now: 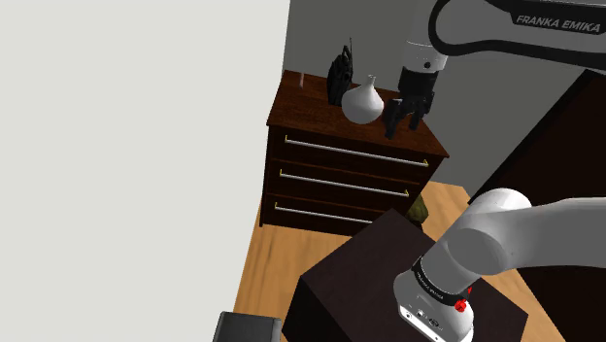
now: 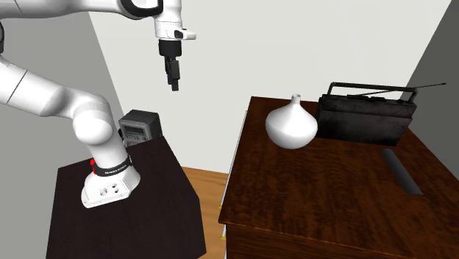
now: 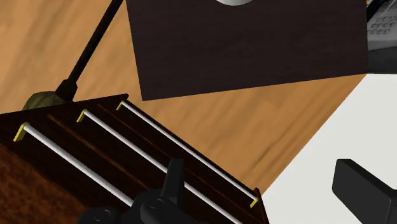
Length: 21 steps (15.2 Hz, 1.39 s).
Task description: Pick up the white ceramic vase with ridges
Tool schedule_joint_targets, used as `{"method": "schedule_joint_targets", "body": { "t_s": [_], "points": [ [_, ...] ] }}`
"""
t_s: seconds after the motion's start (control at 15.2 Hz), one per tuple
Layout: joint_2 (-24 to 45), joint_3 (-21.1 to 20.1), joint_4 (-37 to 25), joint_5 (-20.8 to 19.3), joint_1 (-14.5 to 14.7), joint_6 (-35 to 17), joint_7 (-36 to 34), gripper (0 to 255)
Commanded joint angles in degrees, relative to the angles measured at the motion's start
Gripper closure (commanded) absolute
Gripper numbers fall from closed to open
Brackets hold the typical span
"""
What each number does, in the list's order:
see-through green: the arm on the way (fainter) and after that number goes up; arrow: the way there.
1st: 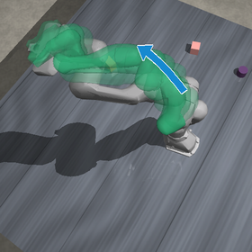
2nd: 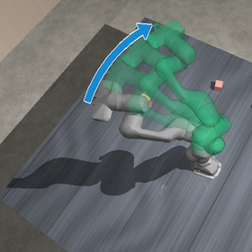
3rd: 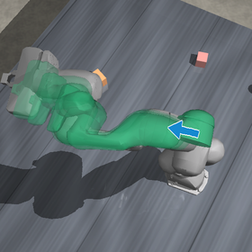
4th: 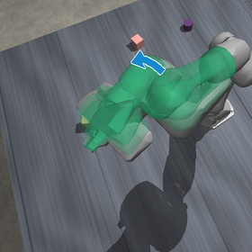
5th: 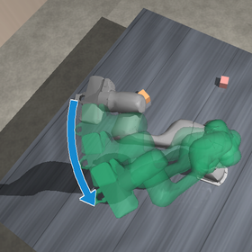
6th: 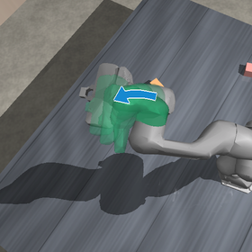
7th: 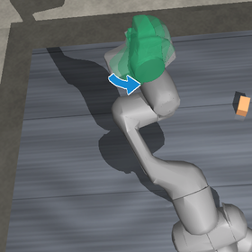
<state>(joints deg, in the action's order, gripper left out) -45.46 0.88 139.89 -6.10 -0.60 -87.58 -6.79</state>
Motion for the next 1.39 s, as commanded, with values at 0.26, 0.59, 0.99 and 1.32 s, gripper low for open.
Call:
{"method": "schedule_joint_targets", "body": {
  "t_s": [0.26, 0.59, 0.99, 1.32],
  "points": [
    [6.6, 3.5, -4.1, -2.0, -1.4, -4.3, 2.9, 0],
    [15.3, 7.6, -10.6, -3.1, -2.5, -8.7, 6.6, 0],
    [26.3, 12.2, -20.4, -2.3, -3.4, -12.3, 11.4, 0],
    [35.9, 15.7, -30.4, 0.4, -4.3, -13.8, 15.9, 0]
  ]
}}
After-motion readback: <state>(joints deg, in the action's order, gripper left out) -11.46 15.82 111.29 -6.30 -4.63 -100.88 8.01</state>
